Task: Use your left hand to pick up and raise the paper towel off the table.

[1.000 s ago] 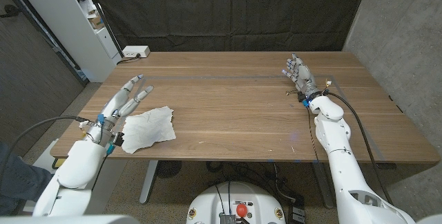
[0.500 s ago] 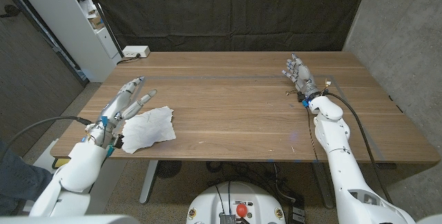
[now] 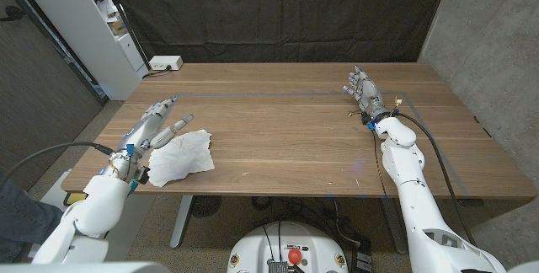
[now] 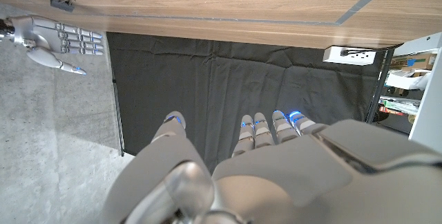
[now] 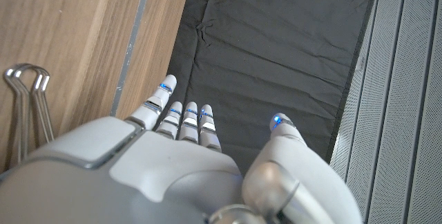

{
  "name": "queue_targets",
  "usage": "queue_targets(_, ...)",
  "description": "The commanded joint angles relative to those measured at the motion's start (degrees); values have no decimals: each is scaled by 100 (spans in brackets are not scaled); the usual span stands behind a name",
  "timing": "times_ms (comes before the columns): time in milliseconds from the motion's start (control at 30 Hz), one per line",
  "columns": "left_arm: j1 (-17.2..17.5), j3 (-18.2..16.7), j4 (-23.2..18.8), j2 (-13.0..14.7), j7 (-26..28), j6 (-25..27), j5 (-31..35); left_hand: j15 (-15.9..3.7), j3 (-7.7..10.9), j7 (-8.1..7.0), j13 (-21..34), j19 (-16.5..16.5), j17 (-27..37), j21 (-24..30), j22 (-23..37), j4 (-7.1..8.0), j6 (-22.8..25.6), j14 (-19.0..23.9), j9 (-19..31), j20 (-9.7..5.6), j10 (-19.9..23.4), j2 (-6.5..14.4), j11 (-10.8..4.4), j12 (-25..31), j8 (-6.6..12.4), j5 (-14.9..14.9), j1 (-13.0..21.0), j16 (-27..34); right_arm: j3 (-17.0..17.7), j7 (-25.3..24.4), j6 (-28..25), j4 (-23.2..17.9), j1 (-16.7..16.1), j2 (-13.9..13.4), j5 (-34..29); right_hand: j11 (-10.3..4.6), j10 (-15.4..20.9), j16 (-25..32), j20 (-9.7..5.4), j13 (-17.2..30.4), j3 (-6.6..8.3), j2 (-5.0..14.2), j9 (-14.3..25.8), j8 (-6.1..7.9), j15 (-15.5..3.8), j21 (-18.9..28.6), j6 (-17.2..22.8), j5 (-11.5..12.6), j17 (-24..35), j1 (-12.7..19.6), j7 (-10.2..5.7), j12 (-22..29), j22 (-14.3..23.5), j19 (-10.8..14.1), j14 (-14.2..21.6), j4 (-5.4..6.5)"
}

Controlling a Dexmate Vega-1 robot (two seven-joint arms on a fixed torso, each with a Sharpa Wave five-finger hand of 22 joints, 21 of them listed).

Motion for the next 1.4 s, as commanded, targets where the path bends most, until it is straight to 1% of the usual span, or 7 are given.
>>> queue_targets(33, 183, 61, -211, 55, 105, 284, 353, 75, 23, 22, 18, -100, 7, 15, 15, -81, -3, 6, 27, 52, -3, -10, 61, -29, -10, 14, 116, 5, 20, -38, -23, -34, -31, 6, -6, -31, 9, 35, 9, 10, -17, 28, -2, 8, -11, -9, 9, 27, 16, 25, -28, 43, 19, 42, 35, -9)
queue_targets(133, 236, 81, -289, 72, 109, 378, 470, 109, 33, 27, 20, -74, 8, 19, 14, -130, -16, 31, 29, 93, 7, -25, 114, -29, -13, 19, 171, 10, 26, -36, -27, -45, -42, 6, -2, -25, 10, 35, 9, 10, -18, 30, -2, 7, -11, -15, 7, 27, 14, 26, -25, 44, 19, 43, 33, -10)
queue_targets(567, 401, 198, -555, 118, 70, 853, 899, 158, 70, 116, 26, -62, 12, 7, 11, -262, -25, 52, 33, 151, 12, -52, 160, -34, -7, 33, 333, 4, 39, -12, -20, 16, -43, 7, 13, -26, 8, 35, 13, 11, -24, 36, -2, 14, 3, -47, 19, 28, 4, 29, -24, 44, 20, 53, 35, -15)
queue_targets(900, 461, 327, -617, 254, 182, 1062, 1244, 182, 95, 138, 30, -25, 14, 11, 10, -351, 15, 81, 36, 174, 40, -72, 175, -26, 15, 43, 449, 7, 44, -19, 29, 32, -55, 19, 17, -29, 9, 35, 15, 11, -29, 42, -2, 17, 7, -69, 25, 28, -2, 28, -24, 45, 20, 57, 33, -16)
queue_targets(1133, 531, 464, -693, 344, 189, 1333, 1597, 240, 118, 178, 39, 63, 18, 29, 10, -468, 29, 147, 41, 241, 69, -120, 173, -17, 26, 62, 600, 22, 53, -34, 32, 34, -52, 19, 21, -13, 11, 39, 20, 12, -33, 45, -1, 23, 11, -89, 38, 27, -7, 28, -27, 46, 21, 62, 42, -18)
queue_targets(1300, 562, 538, -765, 371, 28, 1592, 1682, 219, 141, 213, 49, 51, 22, 7, 8, -574, -45, 77, 46, 202, 11, -170, 172, -40, 4, 90, 759, -14, 49, -43, 41, 86, -17, 29, 22, -10, 8, 42, 26, 12, -38, 46, -1, 22, 9, -101, 37, 27, -9, 25, -25, 45, 21, 64, 47, -17)
queue_targets(1400, 566, 570, -776, 415, -45, 1687, 1696, 234, 148, 209, 52, 16, 22, -12, 8, -611, -98, 45, 48, 216, -46, -193, 179, -61, -10, 99, 824, -26, 43, -37, 43, 130, 9, 29, 21, -15, 11, 43, 27, 12, -39, 48, -1, 23, 9, -106, 38, 27, -10, 24, -25, 47, 22, 67, 49, -17)
